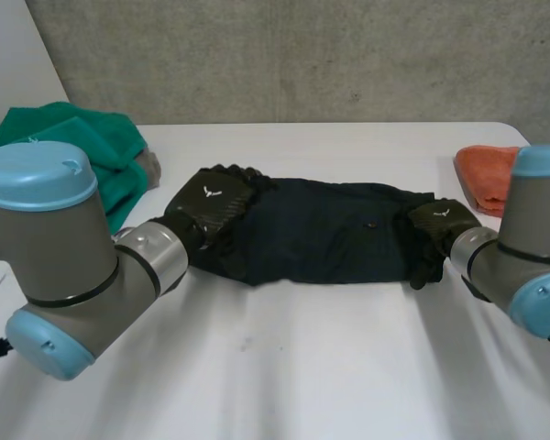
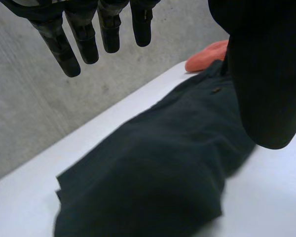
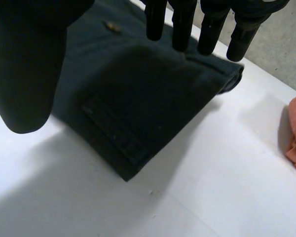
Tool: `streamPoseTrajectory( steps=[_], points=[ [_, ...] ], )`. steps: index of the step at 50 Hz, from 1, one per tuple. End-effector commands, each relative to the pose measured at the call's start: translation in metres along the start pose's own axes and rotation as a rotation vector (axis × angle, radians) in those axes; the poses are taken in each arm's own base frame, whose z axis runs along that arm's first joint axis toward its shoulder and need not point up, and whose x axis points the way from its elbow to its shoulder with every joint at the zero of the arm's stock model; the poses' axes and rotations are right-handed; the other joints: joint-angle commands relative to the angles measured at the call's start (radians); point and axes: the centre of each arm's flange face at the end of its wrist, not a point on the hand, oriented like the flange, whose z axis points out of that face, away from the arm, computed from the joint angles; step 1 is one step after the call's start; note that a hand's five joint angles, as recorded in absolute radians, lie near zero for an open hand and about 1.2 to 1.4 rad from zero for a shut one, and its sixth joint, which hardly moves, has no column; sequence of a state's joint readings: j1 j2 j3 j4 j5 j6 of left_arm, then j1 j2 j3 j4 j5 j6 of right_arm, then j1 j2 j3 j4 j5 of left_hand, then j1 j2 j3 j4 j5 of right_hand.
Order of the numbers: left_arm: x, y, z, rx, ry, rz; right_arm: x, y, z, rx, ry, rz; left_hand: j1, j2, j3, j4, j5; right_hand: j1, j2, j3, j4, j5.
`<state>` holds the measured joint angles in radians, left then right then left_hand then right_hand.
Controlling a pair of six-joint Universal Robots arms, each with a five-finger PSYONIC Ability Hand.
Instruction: Fold the laundry.
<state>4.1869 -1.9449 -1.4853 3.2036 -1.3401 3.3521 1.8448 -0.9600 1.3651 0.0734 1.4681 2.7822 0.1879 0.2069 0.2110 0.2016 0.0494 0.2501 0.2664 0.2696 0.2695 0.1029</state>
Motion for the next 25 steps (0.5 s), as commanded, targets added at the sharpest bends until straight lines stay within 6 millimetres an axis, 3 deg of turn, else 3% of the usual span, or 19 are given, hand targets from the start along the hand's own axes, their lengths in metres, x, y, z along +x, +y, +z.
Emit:
streamPoseTrajectory(
  steps=[1, 7, 14, 18, 21, 22, 25],
  points=[
    [-0.003, 0.002, 0.0, 0.024, -0.018, -0.035, 0.002, 0.019, 0.026, 0.021, 0.063, -0.048, -0.013, -0.032, -0.036, -0.027, -0.049, 1.142, 1.126, 1.122, 1.122, 1.114],
    [-0.008, 0.001, -0.003, 0.035, -0.054, -0.052, 0.05, -0.012, 0.007, 0.124, 0.357, -0.165, -0.013, -0.032, -0.036, -0.027, -0.049, 1.146, 1.13, 1.127, 1.127, 1.119],
    [-0.017, -0.006, -0.012, 0.054, -0.086, -0.083, 0.067, -0.013, 0.007, 0.05, 0.423, -0.547, -0.013, -0.032, -0.036, -0.027, -0.049, 1.146, 1.13, 1.127, 1.127, 1.119],
    [-0.018, -0.007, -0.014, 0.062, -0.09, -0.101, 0.029, -0.039, 0.01, 0.215, 0.397, -0.688, -0.013, -0.032, -0.036, -0.027, -0.049, 1.146, 1.13, 1.127, 1.127, 1.119],
    [-0.016, -0.007, -0.014, 0.066, -0.09, -0.112, -0.022, -0.059, 0.003, 0.439, 0.28, -0.76, -0.013, -0.032, -0.036, -0.027, -0.049, 1.146, 1.13, 1.127, 1.127, 1.119],
    [-0.016, -0.007, -0.014, 0.068, -0.089, -0.113, -0.051, -0.065, -0.005, 0.569, 0.184, -0.802, -0.013, -0.032, -0.036, -0.027, -0.049, 1.146, 1.13, 1.127, 1.127, 1.119],
    [-0.015, -0.008, -0.013, 0.077, -0.087, -0.11, -0.101, -0.059, -0.015, 0.724, -0.01, -0.855, -0.013, -0.032, -0.036, -0.027, -0.049, 1.146, 1.13, 1.127, 1.127, 1.119]
  ],
)
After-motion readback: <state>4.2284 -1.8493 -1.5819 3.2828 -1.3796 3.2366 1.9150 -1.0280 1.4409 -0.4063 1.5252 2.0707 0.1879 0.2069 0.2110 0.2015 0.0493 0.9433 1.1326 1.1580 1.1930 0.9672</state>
